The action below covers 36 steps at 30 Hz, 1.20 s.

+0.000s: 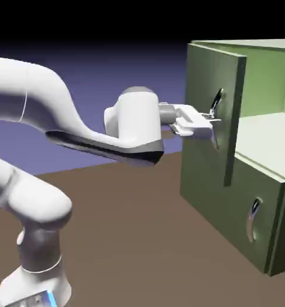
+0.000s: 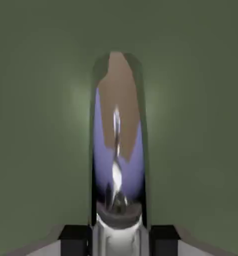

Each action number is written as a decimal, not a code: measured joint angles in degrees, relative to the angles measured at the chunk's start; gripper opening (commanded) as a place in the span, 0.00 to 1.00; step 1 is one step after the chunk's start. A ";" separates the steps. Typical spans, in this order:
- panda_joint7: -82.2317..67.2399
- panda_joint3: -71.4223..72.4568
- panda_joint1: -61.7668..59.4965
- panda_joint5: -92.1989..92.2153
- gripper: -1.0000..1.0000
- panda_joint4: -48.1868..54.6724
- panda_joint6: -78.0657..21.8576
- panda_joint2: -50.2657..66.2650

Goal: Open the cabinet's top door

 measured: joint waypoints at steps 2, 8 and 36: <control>-2.56 4.04 -2.89 5.01 0.00 -3.21 -1.96 -2.75; -9.60 15.02 -8.26 19.95 0.00 -10.89 -7.68 -10.83; -22.15 69.45 -4.05 84.26 0.00 -8.76 -52.04 -16.71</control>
